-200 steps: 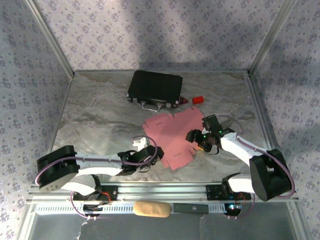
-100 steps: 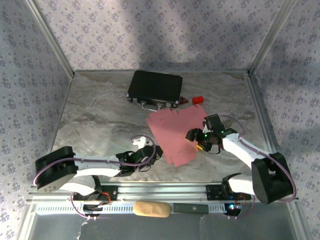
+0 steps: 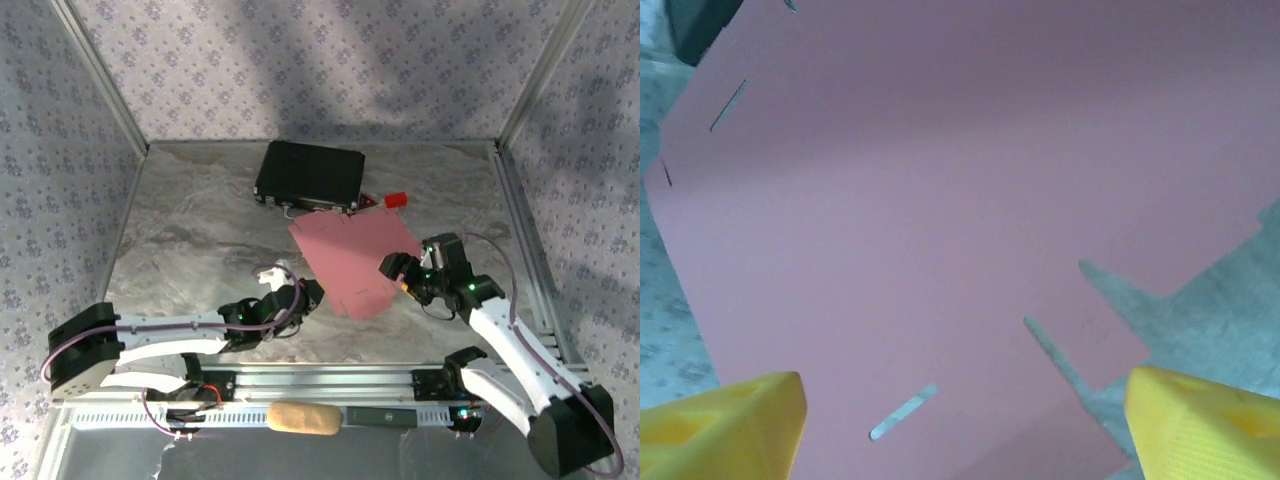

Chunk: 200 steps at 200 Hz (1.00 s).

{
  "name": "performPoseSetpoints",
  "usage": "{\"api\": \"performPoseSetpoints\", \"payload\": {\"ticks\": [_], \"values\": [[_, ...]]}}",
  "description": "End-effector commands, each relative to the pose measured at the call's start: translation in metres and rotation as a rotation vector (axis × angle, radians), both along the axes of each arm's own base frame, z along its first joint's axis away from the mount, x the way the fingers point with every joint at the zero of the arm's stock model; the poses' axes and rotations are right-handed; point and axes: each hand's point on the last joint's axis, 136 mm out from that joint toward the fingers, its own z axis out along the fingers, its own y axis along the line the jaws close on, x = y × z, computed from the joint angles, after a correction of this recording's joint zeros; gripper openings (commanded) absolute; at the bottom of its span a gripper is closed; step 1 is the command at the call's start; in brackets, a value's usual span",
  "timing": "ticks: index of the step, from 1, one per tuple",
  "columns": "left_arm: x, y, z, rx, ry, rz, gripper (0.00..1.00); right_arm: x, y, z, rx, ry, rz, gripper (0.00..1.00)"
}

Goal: Fold the paper box

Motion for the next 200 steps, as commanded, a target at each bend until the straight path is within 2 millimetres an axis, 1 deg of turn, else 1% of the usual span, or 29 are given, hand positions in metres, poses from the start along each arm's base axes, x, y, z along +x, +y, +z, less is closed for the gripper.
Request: {"api": "performPoseSetpoints", "payload": {"ticks": [1, 16, 34, 37, 43, 57, 75, 96, 127, 147, 178, 189, 200], "values": [[0.008, 0.001, 0.025, -0.042, -0.023, 0.047, 0.00, -0.023, -0.001, -0.011, 0.067, 0.089, -0.094, 0.89], [0.010, 0.000, 0.029, -0.047, -0.025, 0.049, 0.00, -0.031, 0.004, -0.012, 0.147, 0.087, -0.142, 0.93], [0.011, -0.001, 0.031, -0.049, -0.027, 0.049, 0.00, -0.041, 0.008, -0.021, 0.237, 0.107, -0.219, 0.96], [0.012, -0.001, 0.030, -0.049, -0.028, 0.050, 0.00, -0.042, 0.010, -0.020, 0.263, 0.100, -0.223, 0.96], [0.012, -0.002, 0.031, -0.051, -0.030, 0.047, 0.00, -0.043, 0.011, -0.022, 0.295, 0.094, -0.251, 0.97], [0.012, -0.004, 0.031, -0.056, -0.030, 0.044, 0.00, -0.041, 0.013, -0.019, 0.389, 0.055, -0.306, 0.98], [0.012, -0.007, 0.029, -0.058, -0.026, 0.036, 0.00, -0.040, 0.014, -0.018, 0.464, 0.020, -0.362, 0.99], [0.012, -0.009, 0.029, -0.059, -0.025, 0.033, 0.00, -0.036, 0.018, -0.013, 0.529, -0.004, -0.397, 0.99], [0.012, -0.009, 0.030, -0.061, -0.027, 0.034, 0.00, -0.034, 0.025, -0.009, 0.572, -0.003, -0.421, 0.98], [0.012, -0.010, 0.031, -0.064, -0.028, 0.033, 0.00, -0.031, 0.031, -0.005, 0.585, -0.010, -0.430, 0.94], [0.012, -0.010, 0.032, -0.068, -0.029, 0.031, 0.00, -0.026, 0.045, 0.007, 0.598, -0.016, -0.411, 0.76], [0.012, -0.010, 0.033, -0.070, -0.030, 0.032, 0.00, -0.026, 0.052, 0.012, 0.596, -0.017, -0.396, 0.72], [0.012, -0.010, 0.033, -0.070, -0.032, 0.032, 0.00, -0.025, 0.056, 0.011, 0.585, -0.010, -0.389, 0.68]]}}
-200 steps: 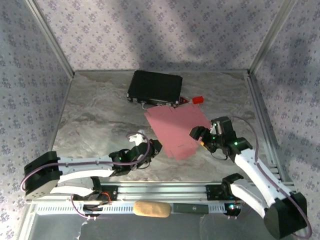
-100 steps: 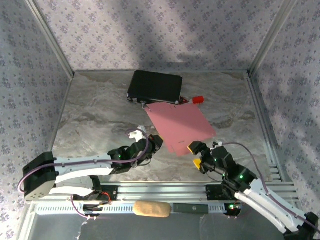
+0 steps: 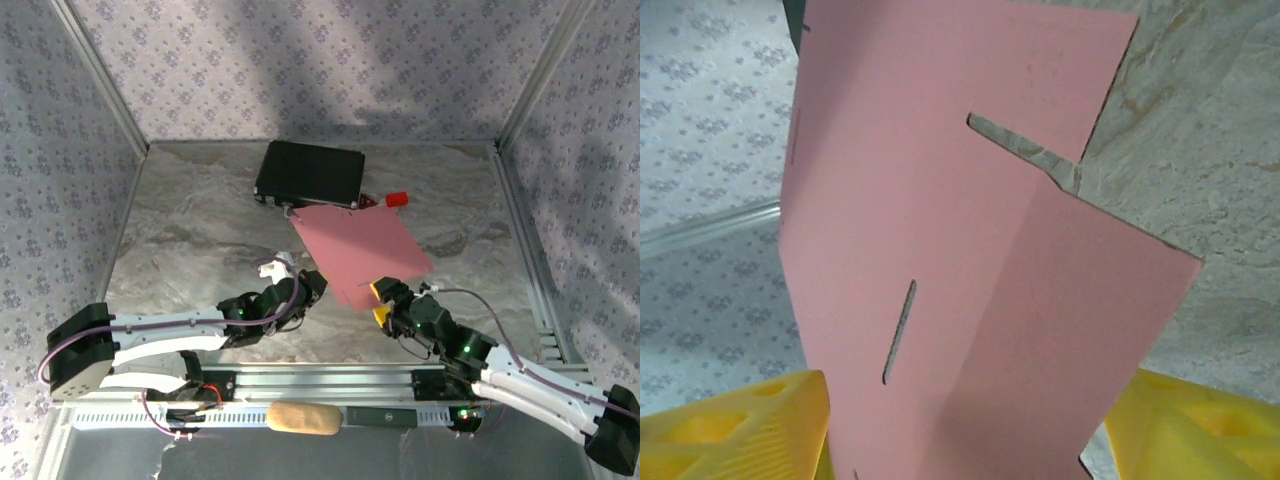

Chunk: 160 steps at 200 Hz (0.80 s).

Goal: Fold the paper box

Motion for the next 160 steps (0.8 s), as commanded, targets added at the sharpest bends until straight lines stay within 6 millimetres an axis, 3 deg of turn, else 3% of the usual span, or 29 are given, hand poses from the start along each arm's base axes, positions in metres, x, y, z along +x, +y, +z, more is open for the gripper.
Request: {"api": "performPoseSetpoints", "payload": {"ticks": [1, 31, 64, 83, 91, 106, 131, 142, 160], "values": [[0.005, -0.005, 0.019, -0.047, -0.020, 0.010, 0.00, 0.010, 0.012, 0.034, 0.073, -0.059, -0.024, 0.68], [0.005, -0.003, 0.020, -0.051, -0.022, 0.013, 0.00, 0.013, 0.016, 0.034, 0.074, -0.062, -0.031, 0.51], [0.004, -0.001, 0.025, -0.057, -0.031, 0.009, 0.00, 0.009, 0.013, 0.038, 0.008, -0.016, -0.025, 0.00], [0.003, 0.000, 0.038, -0.047, -0.060, -0.009, 0.00, 0.009, 0.012, 0.052, -0.011, -0.036, -0.022, 0.00], [0.002, 0.002, 0.047, -0.019, -0.082, -0.018, 0.09, 0.010, 0.008, 0.059, -0.025, -0.046, -0.028, 0.00], [0.001, 0.018, 0.070, 0.056, -0.132, -0.021, 0.38, 0.011, -0.003, 0.085, -0.080, -0.086, -0.042, 0.00], [0.006, 0.068, 0.114, 0.241, -0.250, 0.035, 0.77, 0.018, -0.011, 0.135, -0.172, -0.127, 0.009, 0.00], [0.012, 0.089, 0.129, 0.323, -0.290, 0.041, 0.82, 0.026, -0.011, 0.155, -0.177, -0.126, 0.035, 0.00], [0.021, 0.108, 0.149, 0.450, -0.373, -0.002, 0.79, 0.035, -0.012, 0.178, -0.187, -0.107, 0.072, 0.00]]}}
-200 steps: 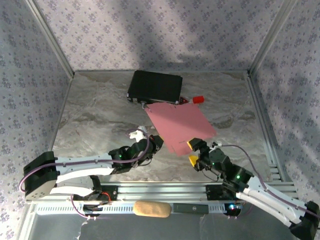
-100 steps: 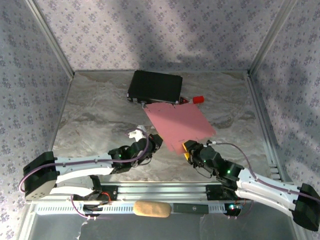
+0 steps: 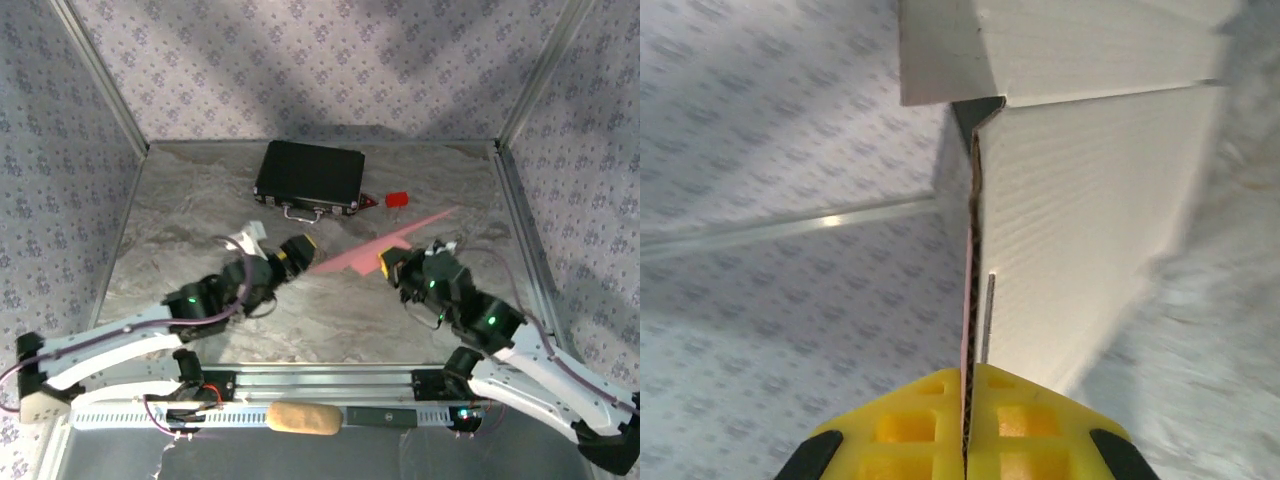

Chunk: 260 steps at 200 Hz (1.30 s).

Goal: Fold the paper box

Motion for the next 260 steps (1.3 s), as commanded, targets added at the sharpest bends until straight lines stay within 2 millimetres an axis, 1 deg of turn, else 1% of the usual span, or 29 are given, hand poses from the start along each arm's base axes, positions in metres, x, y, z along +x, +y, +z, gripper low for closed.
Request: {"api": "performPoseSetpoints", "payload": {"ticks": [1, 7, 17, 31, 36, 42, 51, 59, 60, 62, 71, 85, 95, 108, 124, 140, 151, 174, 196, 208, 229, 235, 251, 260], "values": [[0.009, 0.041, 0.005, 0.345, -0.105, -0.010, 0.79, -0.002, -0.001, 0.011, -0.122, 0.044, 0.111, 0.00], [0.009, 0.040, 0.012, 0.392, -0.145, -0.046, 0.76, 0.000, -0.001, 0.015, -0.125, 0.059, 0.123, 0.00], [0.007, 0.033, 0.021, 0.481, -0.233, -0.124, 0.75, 0.004, 0.001, 0.024, -0.130, 0.057, 0.150, 0.00], [0.003, 0.016, 0.020, 0.596, -0.326, -0.248, 0.73, 0.017, 0.001, 0.040, -0.120, 0.041, 0.154, 0.00], [0.003, 0.010, 0.014, 0.639, -0.348, -0.287, 0.73, 0.021, 0.001, 0.047, -0.118, 0.029, 0.155, 0.00], [0.002, 0.001, 0.008, 0.685, -0.381, -0.336, 0.72, 0.023, 0.000, 0.046, -0.128, 0.051, 0.158, 0.00], [0.002, -0.008, -0.002, 0.763, -0.435, -0.373, 0.72, 0.025, 0.000, 0.052, -0.123, 0.054, 0.163, 0.00], [0.001, -0.017, -0.013, 0.842, -0.502, -0.396, 0.74, 0.027, 0.000, 0.048, -0.124, 0.077, 0.167, 0.00], [0.001, -0.018, -0.014, 0.852, -0.511, -0.396, 0.74, 0.027, 0.000, 0.055, -0.117, 0.063, 0.167, 0.00], [0.001, -0.020, -0.016, 0.868, -0.529, -0.397, 0.75, 0.028, -0.001, 0.061, -0.111, 0.051, 0.163, 0.00], [0.004, -0.024, -0.029, 0.934, -0.577, -0.381, 0.78, 0.029, -0.002, 0.065, -0.101, 0.053, 0.159, 0.00], [0.015, -0.022, -0.046, 0.994, -0.596, -0.342, 0.80, 0.030, -0.004, 0.067, -0.083, 0.067, 0.161, 0.00], [0.019, -0.024, -0.056, 1.016, -0.621, -0.352, 0.81, 0.031, -0.004, 0.068, -0.069, 0.075, 0.167, 0.00], [0.021, -0.031, -0.060, 1.026, -0.687, -0.353, 0.83, 0.032, -0.004, 0.070, -0.053, 0.075, 0.172, 0.00], [0.022, -0.041, -0.067, 1.046, -0.760, -0.372, 0.85, 0.031, -0.003, 0.067, -0.041, 0.095, 0.186, 0.00], [0.034, -0.041, -0.075, 1.083, -0.747, -0.348, 0.85, 0.030, -0.002, 0.068, -0.020, 0.096, 0.192, 0.00], [0.042, -0.042, -0.077, 1.081, -0.744, -0.328, 0.85, 0.028, -0.001, 0.069, -0.007, 0.103, 0.200, 0.00], [0.049, -0.054, -0.078, 1.016, -0.745, -0.363, 0.85, 0.027, 0.000, 0.071, 0.010, 0.106, 0.209, 0.00], [0.061, -0.052, -0.076, 0.973, -0.729, -0.329, 0.82, 0.025, 0.001, 0.071, 0.023, 0.115, 0.216, 0.00], [0.065, -0.052, -0.074, 0.932, -0.723, -0.332, 0.74, 0.025, 0.002, 0.071, 0.037, 0.118, 0.223, 0.00], [0.066, -0.057, -0.071, 0.922, -0.727, -0.347, 0.51, 0.024, 0.002, 0.070, 0.051, 0.126, 0.227, 0.00], [0.065, -0.060, -0.070, 0.922, -0.729, -0.364, 0.44, 0.024, 0.002, 0.070, 0.052, 0.128, 0.226, 0.00], [0.060, -0.064, -0.067, 0.924, -0.725, -0.413, 0.19, 0.026, -0.002, 0.068, 0.058, 0.140, 0.219, 0.00], [0.057, -0.065, -0.064, 0.932, -0.721, -0.434, 0.08, 0.028, -0.004, 0.067, 0.064, 0.145, 0.218, 0.00]]}}
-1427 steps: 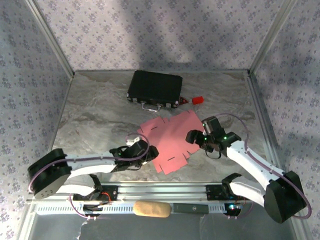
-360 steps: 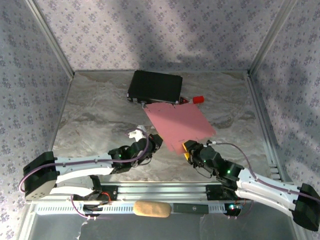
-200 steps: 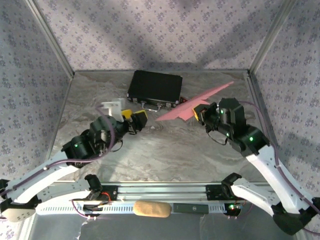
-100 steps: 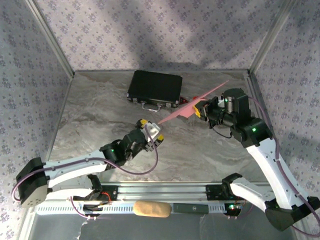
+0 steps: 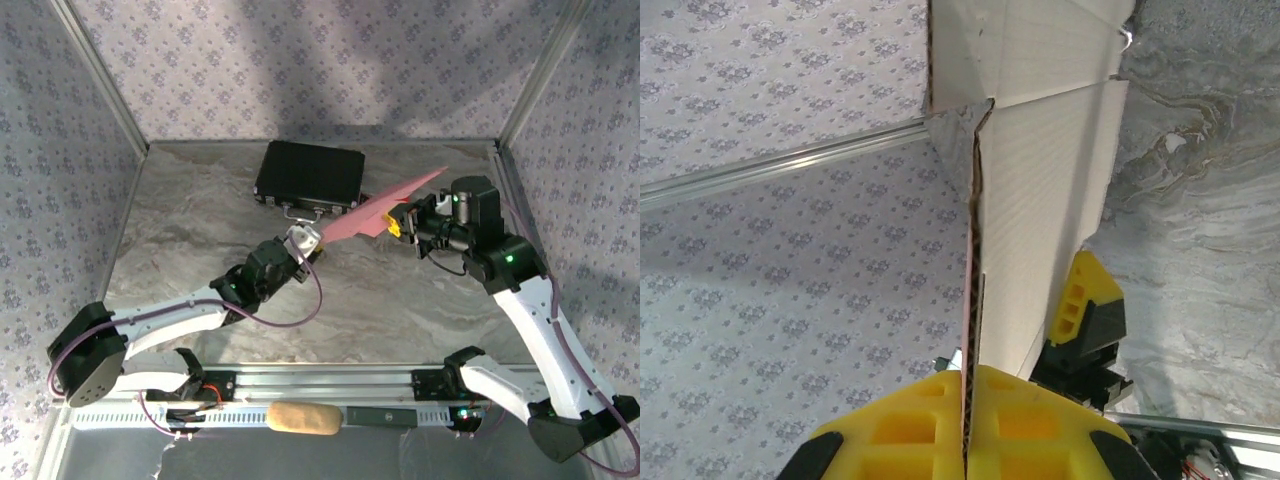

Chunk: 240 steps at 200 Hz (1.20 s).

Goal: Fold the paper box

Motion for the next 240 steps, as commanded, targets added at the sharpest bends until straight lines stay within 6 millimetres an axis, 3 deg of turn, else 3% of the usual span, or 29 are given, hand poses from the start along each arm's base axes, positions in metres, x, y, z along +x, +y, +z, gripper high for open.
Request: {"api": "performPoseSetpoints", "payload": {"ticks": [1, 6, 22, 30, 55, 95, 152, 184, 236, 240], "values": [[-0.006, -0.016, 0.035, -0.046, -0.012, -0.076, 0.07, -0.001, -0.002, 0.005, 0.036, 0.002, 0.012, 0.00], [-0.007, -0.015, 0.038, -0.039, -0.012, -0.074, 0.03, -0.001, -0.005, 0.006, 0.032, 0.001, 0.009, 0.03], [-0.012, -0.008, 0.051, 0.000, -0.023, -0.041, 0.00, 0.001, -0.017, 0.014, -0.005, -0.036, -0.008, 0.46], [-0.012, -0.001, 0.060, 0.024, -0.011, -0.008, 0.00, -0.001, -0.029, 0.021, -0.048, -0.063, -0.032, 0.62], [-0.015, 0.021, 0.083, 0.101, 0.117, 0.090, 0.00, -0.011, -0.054, 0.055, -0.143, -0.160, -0.117, 0.81], [-0.030, 0.052, 0.104, 0.173, 0.367, 0.246, 0.00, -0.022, -0.058, 0.072, -0.204, -0.225, -0.153, 0.86], [-0.042, 0.079, 0.086, 0.396, 0.572, 0.413, 0.00, -0.018, -0.045, 0.083, -0.207, -0.289, -0.147, 0.83], [-0.041, 0.069, 0.079, 0.423, 0.615, 0.411, 0.00, -0.017, -0.025, 0.071, -0.212, -0.258, -0.178, 0.81], [-0.042, 0.045, 0.074, 0.492, 0.628, 0.367, 0.00, 0.003, 0.034, 0.046, -0.241, -0.139, -0.179, 0.72], [-0.041, 0.042, 0.080, 0.474, 0.619, 0.360, 0.00, 0.005, 0.038, 0.045, -0.237, -0.133, -0.177, 0.71]]}}
